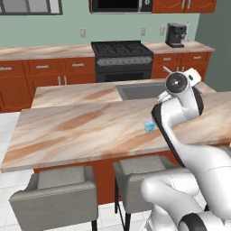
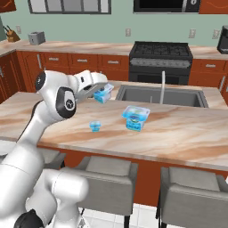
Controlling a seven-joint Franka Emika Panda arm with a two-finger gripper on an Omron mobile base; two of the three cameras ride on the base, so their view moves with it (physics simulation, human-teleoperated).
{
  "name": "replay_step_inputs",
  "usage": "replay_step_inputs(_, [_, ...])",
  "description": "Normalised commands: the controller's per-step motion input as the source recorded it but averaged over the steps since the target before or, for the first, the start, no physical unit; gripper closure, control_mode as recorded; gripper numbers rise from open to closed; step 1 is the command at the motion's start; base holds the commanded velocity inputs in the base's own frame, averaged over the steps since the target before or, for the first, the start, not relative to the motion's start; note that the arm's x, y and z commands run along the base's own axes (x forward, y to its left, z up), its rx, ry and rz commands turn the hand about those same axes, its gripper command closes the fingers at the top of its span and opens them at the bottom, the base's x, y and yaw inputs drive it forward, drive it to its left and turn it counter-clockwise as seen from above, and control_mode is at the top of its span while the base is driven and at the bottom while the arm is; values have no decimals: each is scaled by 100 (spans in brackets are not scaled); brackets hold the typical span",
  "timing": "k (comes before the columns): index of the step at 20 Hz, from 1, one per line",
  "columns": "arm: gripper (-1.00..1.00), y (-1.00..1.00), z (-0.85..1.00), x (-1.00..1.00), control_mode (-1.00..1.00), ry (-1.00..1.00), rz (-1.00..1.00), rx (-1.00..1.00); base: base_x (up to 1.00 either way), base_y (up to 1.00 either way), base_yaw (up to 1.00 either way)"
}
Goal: Stack the yogurt containers by placing the smaller containers on top of the larger containers.
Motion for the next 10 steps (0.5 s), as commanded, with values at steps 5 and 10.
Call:
replay_step_inputs(5, [100, -31, 5, -3, -100, 11, 0, 0, 0, 0, 0])
replay_step_inputs(10, [100, -23, 0, 0, -100, 15, 0, -2, 0, 0, 0])
